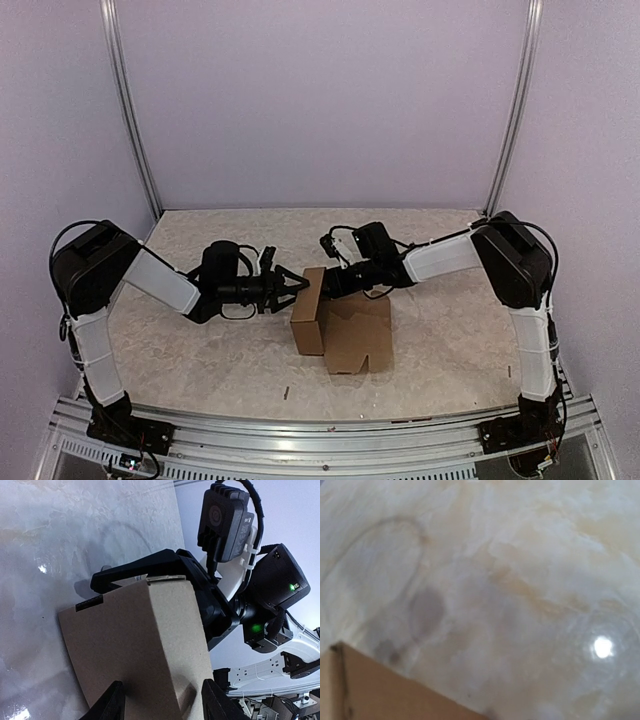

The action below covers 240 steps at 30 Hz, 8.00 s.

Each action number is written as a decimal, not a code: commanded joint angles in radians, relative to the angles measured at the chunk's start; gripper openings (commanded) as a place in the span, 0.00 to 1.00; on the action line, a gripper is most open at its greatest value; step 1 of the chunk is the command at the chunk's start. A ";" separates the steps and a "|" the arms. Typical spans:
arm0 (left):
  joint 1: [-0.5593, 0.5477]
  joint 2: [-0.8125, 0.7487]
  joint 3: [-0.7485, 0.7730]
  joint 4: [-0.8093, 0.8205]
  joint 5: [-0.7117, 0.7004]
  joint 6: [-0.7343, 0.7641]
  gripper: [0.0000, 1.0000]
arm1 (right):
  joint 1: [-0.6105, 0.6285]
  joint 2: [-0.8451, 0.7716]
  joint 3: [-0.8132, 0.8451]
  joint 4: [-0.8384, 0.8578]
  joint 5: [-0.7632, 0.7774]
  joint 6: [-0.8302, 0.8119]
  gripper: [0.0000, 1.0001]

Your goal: Fold the paper box

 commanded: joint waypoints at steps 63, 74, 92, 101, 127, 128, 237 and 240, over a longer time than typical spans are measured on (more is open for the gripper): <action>-0.015 0.006 0.049 0.113 0.043 -0.128 0.50 | 0.041 0.120 0.298 -0.220 0.239 -0.013 0.02; -0.034 -0.078 -0.003 0.083 -0.040 -0.089 0.50 | 0.004 0.039 0.201 -0.188 0.095 0.018 0.06; 0.148 -0.419 -0.177 -0.297 -0.168 0.187 0.55 | -0.018 -0.056 0.344 -1.229 0.308 -0.762 0.04; 0.144 -0.465 -0.218 -0.317 -0.164 0.208 0.55 | 0.024 -0.092 0.307 -1.280 0.451 -0.804 0.24; -0.534 -0.502 0.117 -0.882 -1.447 0.635 0.75 | -0.262 -0.723 -0.013 -0.637 0.495 -0.903 1.00; -0.580 -0.476 0.134 -0.869 -1.519 0.632 0.86 | -0.276 -0.795 -0.110 -0.461 0.520 -0.849 1.00; -0.266 -0.073 -0.001 -0.144 -0.288 0.222 0.76 | -0.074 -0.205 -0.354 0.065 -0.517 -0.871 0.22; -0.266 -0.060 -0.019 -0.107 -0.279 0.206 0.76 | -0.057 -0.190 -0.347 0.062 -0.491 -0.871 0.27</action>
